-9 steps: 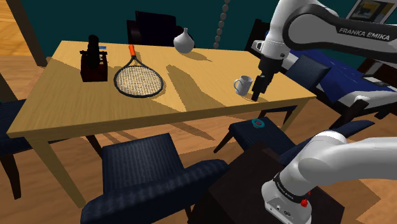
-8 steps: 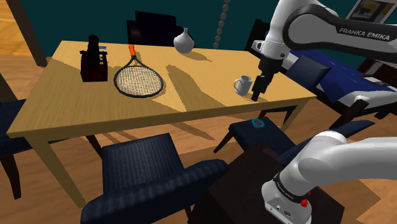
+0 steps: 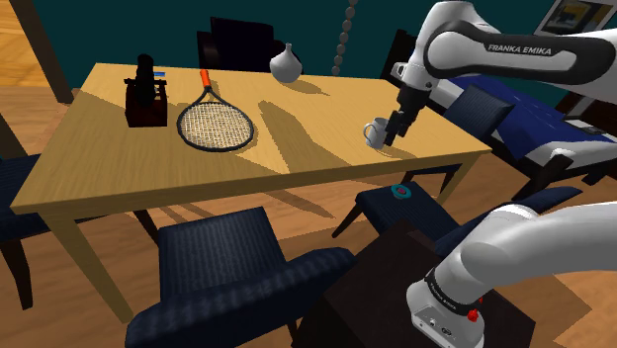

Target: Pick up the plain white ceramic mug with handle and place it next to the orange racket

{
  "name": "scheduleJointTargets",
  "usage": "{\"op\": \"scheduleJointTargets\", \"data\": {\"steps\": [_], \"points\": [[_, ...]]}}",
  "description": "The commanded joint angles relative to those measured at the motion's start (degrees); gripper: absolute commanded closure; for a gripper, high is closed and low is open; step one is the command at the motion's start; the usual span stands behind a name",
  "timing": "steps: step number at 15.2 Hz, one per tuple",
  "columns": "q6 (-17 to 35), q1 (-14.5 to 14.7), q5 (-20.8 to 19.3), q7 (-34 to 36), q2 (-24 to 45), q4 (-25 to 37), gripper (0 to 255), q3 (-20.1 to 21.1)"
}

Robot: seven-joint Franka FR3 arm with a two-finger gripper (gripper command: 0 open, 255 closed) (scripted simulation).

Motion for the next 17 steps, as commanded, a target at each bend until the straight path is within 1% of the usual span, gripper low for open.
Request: {"op": "scheduleJointTargets", "data": {"steps": [1,5,9,13,17], "points": [[3.02,-1.02,-0.76,-1.57,2.43,0.64,0,-2.03],[8.29,-2.45,-1.16,-4.3,8.01,3.16,0,-5.68],[12.99,-3.52,-0.42,-7.33,14.08,6.63,0,-9.29],[16.96,-4.35,1.67,-10.81,20.57,11.03,0,-12.78],[20.02,-5.18,5.25,-14.85,27.5,16.35,0,-16.05]]}}
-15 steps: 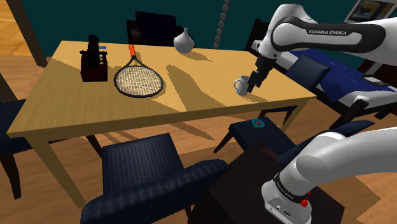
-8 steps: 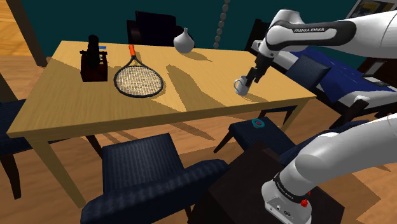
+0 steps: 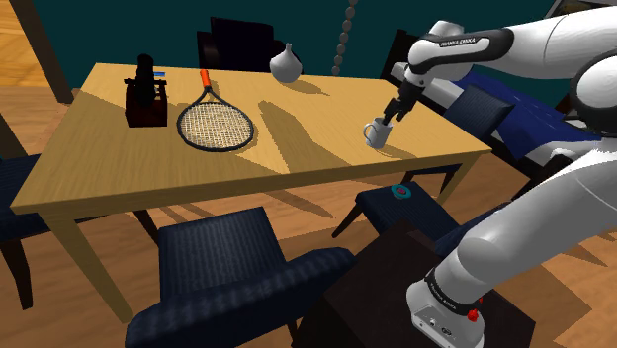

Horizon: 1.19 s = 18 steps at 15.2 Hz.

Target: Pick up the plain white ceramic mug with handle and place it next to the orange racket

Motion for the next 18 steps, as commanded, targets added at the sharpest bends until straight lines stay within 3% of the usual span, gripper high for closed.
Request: {"op": "scheduleJointTargets", "data": {"steps": [1,4,12,18], "points": [[1.91,-0.32,2.26,-1.92,3.97,2.69,0,-1.39],[3.09,-1.25,5.56,-4.82,8.71,6.78,0,-3.03],[8.33,-1.19,7.35,-6.03,11.61,4.12,0,-2.88],[8.33,-1.2,7.35,-6.03,11.61,4.12,0,-2.87]]}}
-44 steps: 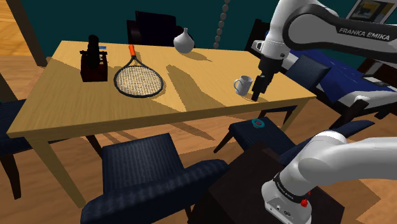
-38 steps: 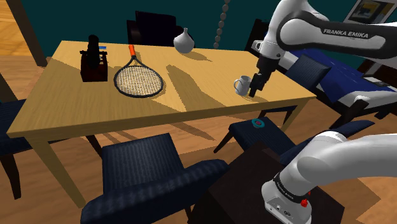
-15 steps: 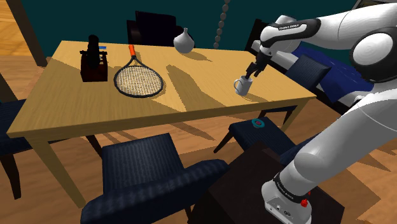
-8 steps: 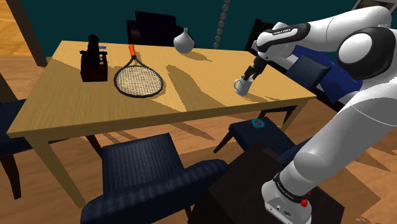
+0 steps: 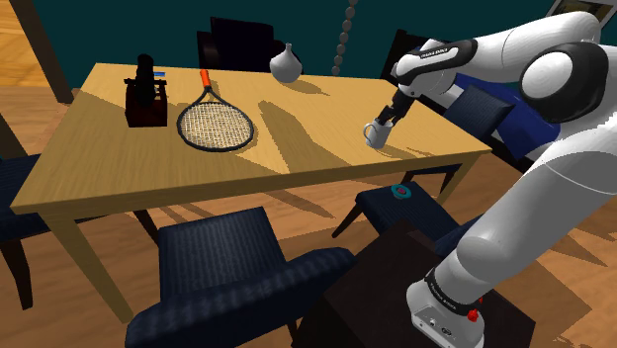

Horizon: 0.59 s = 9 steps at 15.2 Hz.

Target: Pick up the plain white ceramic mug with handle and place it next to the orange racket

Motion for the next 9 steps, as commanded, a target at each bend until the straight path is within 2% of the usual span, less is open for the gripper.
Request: {"op": "scheduleJointTargets", "data": {"steps": [1,2,9], "points": [[0.0,0.0,0.0,0.0,0.0,0.0,0,0.0],[0.0,0.0,0.0,0.0,0.0,0.0,255,0.0],[0.0,0.0,0.0,0.0,0.0,0.0,255,0.0]]}}
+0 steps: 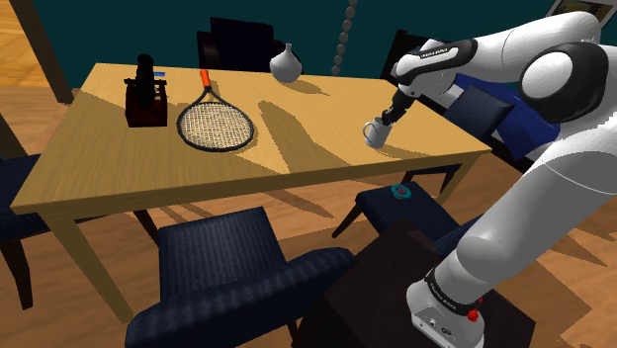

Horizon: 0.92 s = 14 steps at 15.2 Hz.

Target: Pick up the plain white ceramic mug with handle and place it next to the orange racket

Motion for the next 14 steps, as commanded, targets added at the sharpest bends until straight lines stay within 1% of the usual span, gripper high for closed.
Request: {"op": "scheduleJointTargets", "data": {"steps": [1,2,14], "points": [[0.0,0.0,0.0,0.0,0.0,0.0,255,0.0],[0.01,0.0,0.01,0.0,0.01,0.0,255,0.0],[-8.74,0.09,-1.96,1.98,-2.68,6.42,255,0.05]]}}
